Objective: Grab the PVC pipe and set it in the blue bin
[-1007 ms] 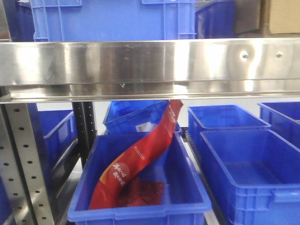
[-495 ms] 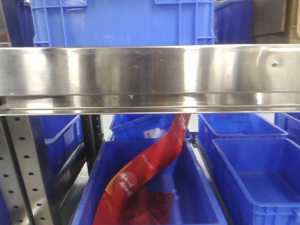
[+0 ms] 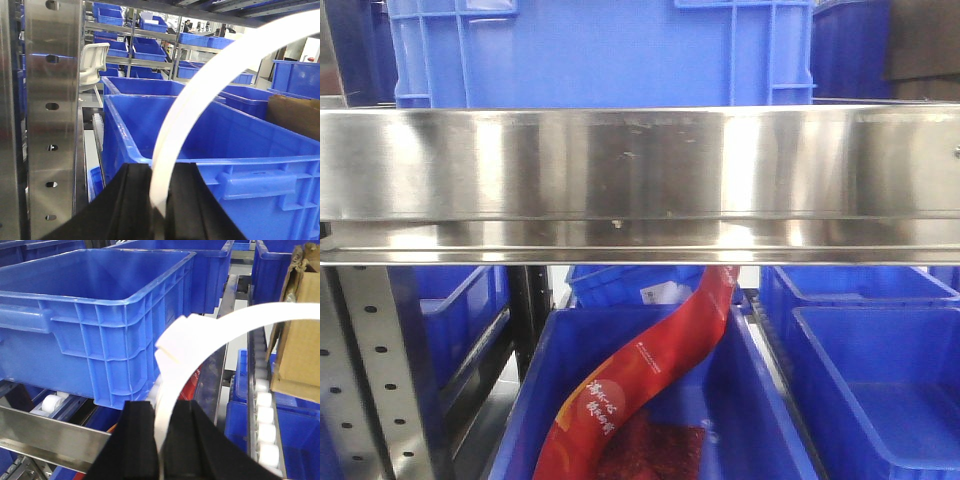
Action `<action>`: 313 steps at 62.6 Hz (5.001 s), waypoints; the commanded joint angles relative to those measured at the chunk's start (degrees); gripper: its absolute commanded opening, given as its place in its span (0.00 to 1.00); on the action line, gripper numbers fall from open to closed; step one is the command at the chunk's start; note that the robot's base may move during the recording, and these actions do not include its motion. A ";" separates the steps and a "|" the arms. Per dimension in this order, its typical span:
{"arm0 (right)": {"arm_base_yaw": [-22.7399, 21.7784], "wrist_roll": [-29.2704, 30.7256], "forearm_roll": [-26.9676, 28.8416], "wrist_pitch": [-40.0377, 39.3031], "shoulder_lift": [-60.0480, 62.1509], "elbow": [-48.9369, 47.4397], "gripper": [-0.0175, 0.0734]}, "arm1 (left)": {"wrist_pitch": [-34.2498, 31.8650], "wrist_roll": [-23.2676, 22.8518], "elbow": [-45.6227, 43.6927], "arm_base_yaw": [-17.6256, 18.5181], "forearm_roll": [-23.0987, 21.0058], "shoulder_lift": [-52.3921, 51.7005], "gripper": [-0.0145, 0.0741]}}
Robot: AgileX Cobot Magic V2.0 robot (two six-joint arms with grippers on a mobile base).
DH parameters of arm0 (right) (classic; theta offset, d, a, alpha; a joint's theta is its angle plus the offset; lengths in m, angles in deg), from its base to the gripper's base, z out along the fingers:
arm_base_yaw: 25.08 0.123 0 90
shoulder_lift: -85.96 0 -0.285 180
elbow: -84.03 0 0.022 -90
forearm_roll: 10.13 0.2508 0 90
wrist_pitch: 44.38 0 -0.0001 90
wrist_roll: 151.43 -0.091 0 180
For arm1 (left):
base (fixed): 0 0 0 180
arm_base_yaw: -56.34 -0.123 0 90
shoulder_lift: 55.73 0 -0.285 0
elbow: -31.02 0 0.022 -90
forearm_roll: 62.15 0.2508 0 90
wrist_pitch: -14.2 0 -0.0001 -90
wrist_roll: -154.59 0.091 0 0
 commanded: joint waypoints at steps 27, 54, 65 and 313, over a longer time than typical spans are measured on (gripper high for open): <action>0.03 0.39 -0.14 -3.82 0.24 -0.49 0.02 | -1.40 -0.27 -0.21 0.43 -0.08 -0.11 0.04; 0.03 -0.05 2.15 -9.58 -0.52 -0.49 0.02 | -1.99 -0.27 -0.21 0.43 -0.08 0.03 0.04; 0.51 1.40 2.26 -11.47 -8.95 -3.51 0.02 | -6.22 -0.14 -3.37 2.77 3.72 6.11 0.04; 12.08 3.14 -0.09 -27.45 9.59 15.04 0.01 | -1.61 -0.25 3.53 9.51 -3.35 -1.90 0.04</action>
